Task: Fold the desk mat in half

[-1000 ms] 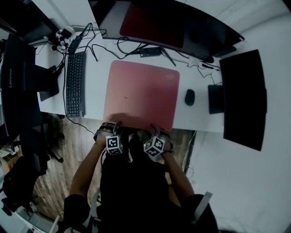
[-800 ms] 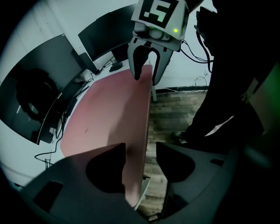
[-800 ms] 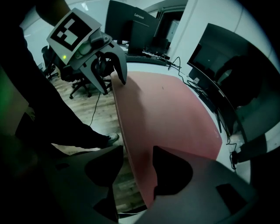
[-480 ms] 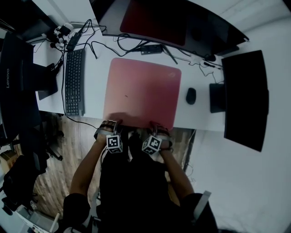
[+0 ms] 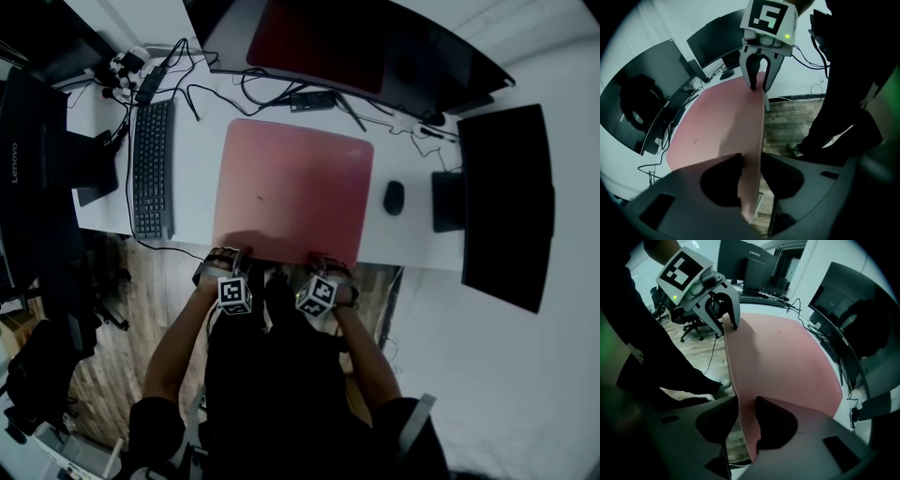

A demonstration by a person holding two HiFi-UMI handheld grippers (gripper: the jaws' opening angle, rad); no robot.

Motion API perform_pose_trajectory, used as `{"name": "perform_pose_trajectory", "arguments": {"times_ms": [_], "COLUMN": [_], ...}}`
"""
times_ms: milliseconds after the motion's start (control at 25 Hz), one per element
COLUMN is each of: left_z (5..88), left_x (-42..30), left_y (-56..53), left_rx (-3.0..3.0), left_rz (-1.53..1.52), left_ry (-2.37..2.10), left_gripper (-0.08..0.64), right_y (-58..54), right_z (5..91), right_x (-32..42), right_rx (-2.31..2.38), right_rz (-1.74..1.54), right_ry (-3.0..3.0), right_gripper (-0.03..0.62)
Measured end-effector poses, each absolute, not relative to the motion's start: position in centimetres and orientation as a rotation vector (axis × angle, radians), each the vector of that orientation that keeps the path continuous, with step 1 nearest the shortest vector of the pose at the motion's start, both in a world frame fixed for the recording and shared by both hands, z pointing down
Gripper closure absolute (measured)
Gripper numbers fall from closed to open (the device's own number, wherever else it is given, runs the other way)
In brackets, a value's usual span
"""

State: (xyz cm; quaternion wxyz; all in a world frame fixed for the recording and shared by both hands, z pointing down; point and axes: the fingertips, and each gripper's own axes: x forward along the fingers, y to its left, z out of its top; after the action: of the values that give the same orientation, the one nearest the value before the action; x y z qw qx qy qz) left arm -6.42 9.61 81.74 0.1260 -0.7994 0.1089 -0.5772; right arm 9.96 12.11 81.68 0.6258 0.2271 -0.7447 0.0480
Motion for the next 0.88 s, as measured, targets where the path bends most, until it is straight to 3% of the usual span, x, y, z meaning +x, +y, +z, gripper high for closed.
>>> {"name": "perform_pose_trajectory", "arguments": {"times_ms": [200,400,600,880], "left_z": [80.5,80.3,79.9,79.4], "left_x": [-6.1,-6.2,-6.2,-6.5], "left_y": [8.9,9.1,9.5,9.9], "left_rx": [-2.335,-2.357,-2.375,-2.436], "left_rz": [-1.696,-1.716,-1.713,-1.719], "left_ry": [0.309,0.282,0.258,0.271], "left_gripper": [0.436,0.451,0.52,0.54], "right_y": [12.9,12.8,12.3,11.7], "right_z": [81.5,80.9,79.9,78.4], "right_x": [9.7,9.5,9.5,9.6], "right_rx": [0.493,0.485,0.498,0.515], "right_rz": [0.138,0.169,0.193,0.222], "right_ry": [-1.715,-1.722,-1.739,-1.752], "right_gripper": [0.554,0.566,0.571,0.574]}}
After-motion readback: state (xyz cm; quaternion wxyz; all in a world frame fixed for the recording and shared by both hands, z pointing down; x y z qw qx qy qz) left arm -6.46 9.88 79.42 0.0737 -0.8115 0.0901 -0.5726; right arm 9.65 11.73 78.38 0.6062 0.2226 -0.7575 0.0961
